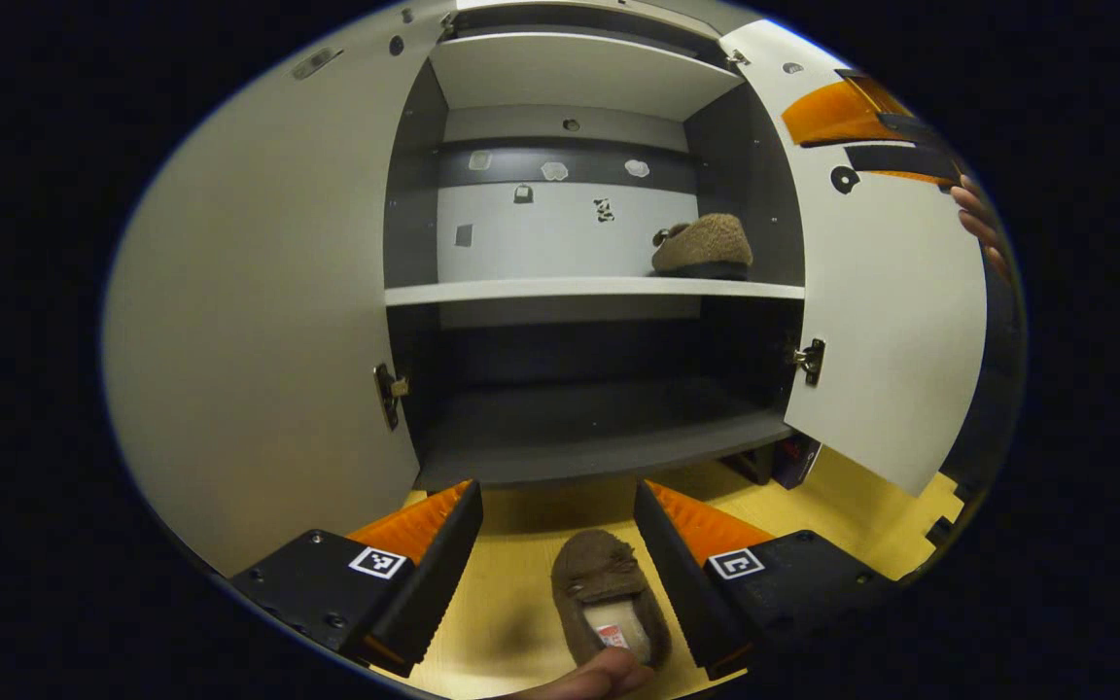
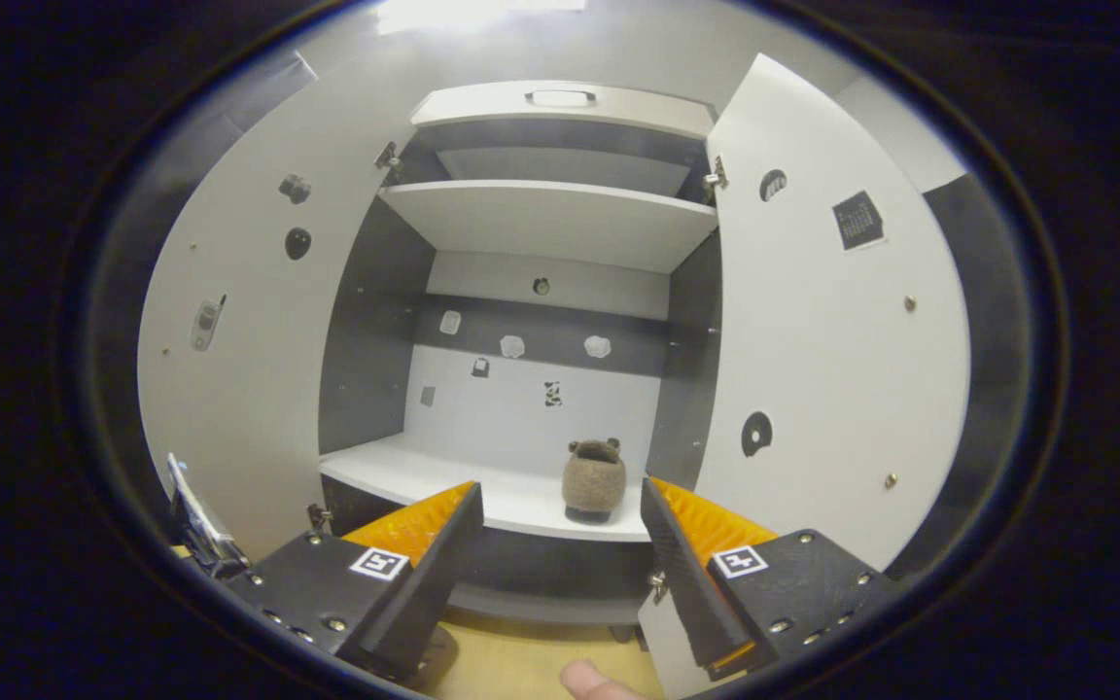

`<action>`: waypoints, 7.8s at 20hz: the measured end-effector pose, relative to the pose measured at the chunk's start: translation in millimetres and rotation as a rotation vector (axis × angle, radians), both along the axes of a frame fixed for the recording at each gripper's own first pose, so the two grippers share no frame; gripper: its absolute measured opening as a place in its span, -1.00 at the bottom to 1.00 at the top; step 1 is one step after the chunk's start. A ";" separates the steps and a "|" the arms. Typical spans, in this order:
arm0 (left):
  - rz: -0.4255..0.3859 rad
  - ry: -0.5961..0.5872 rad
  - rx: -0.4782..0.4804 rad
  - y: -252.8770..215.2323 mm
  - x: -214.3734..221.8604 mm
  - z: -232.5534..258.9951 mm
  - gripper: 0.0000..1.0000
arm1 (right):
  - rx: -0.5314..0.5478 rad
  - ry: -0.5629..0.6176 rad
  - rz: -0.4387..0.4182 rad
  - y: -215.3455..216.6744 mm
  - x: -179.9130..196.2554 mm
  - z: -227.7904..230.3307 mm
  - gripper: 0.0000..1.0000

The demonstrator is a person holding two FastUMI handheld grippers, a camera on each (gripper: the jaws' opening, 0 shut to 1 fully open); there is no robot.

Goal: Grab one shoe with the right hand and put it into the shoe cabinet, grab the other shoe with the left hand and put it into the shoe cabinet; then close the right door with the right hand and the left door with the left hand.

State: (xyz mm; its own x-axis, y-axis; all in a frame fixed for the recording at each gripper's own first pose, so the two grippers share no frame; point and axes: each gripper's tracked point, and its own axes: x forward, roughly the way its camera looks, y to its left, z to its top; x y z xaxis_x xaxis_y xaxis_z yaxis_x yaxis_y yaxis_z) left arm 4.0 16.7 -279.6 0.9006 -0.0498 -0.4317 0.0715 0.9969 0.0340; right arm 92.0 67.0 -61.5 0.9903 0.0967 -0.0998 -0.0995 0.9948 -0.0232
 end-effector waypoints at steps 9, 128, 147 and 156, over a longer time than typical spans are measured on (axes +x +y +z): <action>-0.014 0.330 -0.049 2.7 -38.5 -114.5 0.96 | 0.065 -0.097 -0.038 -5.7 -54.2 -11.9 0.95; -0.068 -0.357 -0.100 -2.7 -161.3 226.5 0.86 | 0.167 0.019 0.001 -365.1 -12.2 35.1 0.96; -0.099 -0.342 -0.129 9.7 -178.1 213.2 0.92 | 0.122 0.080 0.104 -238.1 49.9 40.8 0.80; -0.058 -0.307 -0.146 15.3 -166.7 199.9 0.94 | 0.116 0.076 0.114 -197.9 45.5 44.2 0.80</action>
